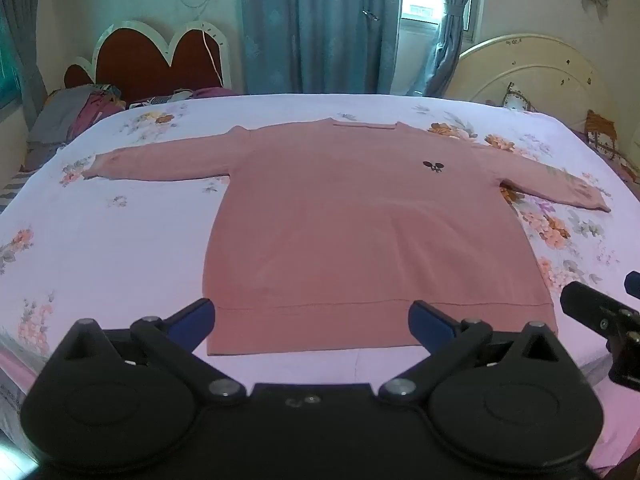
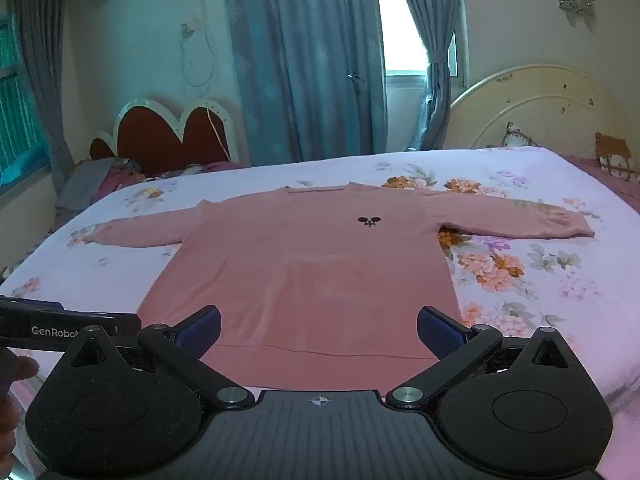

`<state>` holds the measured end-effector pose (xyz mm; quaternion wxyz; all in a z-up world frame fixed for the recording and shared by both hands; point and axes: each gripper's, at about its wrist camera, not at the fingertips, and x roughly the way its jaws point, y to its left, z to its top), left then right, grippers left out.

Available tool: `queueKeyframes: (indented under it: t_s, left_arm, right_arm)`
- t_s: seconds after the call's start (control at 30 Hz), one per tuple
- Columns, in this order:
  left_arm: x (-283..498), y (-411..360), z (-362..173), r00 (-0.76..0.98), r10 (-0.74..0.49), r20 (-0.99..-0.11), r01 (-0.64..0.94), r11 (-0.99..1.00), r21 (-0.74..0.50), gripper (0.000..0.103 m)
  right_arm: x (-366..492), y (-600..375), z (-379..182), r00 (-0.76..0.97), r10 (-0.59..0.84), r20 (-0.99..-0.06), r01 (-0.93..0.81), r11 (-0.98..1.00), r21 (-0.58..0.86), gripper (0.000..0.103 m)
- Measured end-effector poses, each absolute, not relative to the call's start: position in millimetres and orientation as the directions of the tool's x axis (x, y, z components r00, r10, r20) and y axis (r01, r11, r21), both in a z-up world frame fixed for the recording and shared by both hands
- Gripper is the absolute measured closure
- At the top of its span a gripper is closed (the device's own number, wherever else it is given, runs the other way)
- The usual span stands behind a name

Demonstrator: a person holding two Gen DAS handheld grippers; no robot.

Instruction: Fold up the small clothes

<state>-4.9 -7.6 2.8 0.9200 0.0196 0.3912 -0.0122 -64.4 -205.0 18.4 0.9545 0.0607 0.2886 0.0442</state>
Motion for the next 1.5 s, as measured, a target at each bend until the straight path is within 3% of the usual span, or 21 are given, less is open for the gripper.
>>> queueKeyframes:
  t_s: [1.5]
  left_arm:
    - [-4,-16,10,0.704,-0.006,-0.710,0.056,0.997,0.047,0.000]
  right_arm:
    - [-61,-223,23,0.832,0.107,-0.544,-0.025,0.988,0.155,0.000]
